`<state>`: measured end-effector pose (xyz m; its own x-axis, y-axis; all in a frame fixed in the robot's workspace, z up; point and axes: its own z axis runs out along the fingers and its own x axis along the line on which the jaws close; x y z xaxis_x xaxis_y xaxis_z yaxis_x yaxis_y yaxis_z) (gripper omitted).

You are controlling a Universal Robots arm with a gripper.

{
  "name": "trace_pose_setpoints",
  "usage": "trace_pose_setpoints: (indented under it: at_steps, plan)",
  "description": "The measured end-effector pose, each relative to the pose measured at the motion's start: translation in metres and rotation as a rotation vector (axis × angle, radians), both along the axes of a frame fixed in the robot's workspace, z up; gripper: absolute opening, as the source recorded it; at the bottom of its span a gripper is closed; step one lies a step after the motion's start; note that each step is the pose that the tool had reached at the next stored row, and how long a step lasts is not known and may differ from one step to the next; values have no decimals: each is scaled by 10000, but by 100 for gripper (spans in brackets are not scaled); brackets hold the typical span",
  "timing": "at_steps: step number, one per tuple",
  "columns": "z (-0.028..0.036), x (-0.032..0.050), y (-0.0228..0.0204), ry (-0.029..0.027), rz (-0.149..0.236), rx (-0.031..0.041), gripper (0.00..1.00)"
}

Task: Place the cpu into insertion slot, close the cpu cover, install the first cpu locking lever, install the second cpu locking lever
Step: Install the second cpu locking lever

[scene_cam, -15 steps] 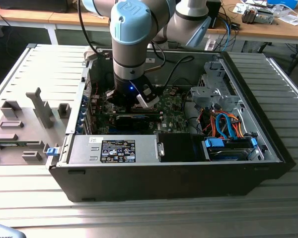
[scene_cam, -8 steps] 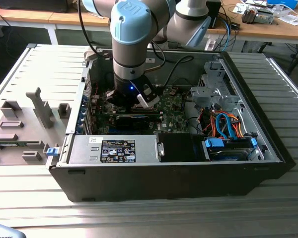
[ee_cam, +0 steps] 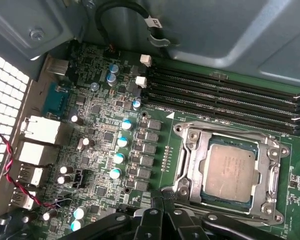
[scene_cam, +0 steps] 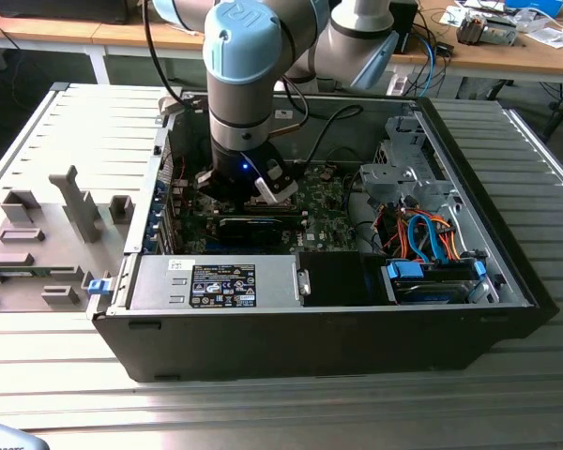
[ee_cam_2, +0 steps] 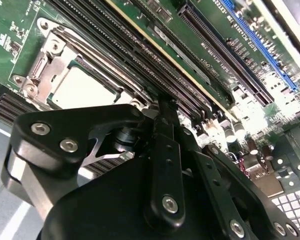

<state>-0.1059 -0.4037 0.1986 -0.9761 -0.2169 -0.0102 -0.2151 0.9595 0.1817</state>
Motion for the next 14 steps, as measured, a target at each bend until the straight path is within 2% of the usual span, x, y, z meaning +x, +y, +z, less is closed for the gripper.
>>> trace_pose_setpoints:
  at_steps: [9, 12, 13, 14]
  plan:
    - [-21, 9, 24, 0, 174, 0, 11]
    - [33, 11, 29, -16, 207, 24, 11]
    - [76, 12, 26, -1, 216, -14, 11]
    - [86, 21, 28, -4, 216, -26, 11]
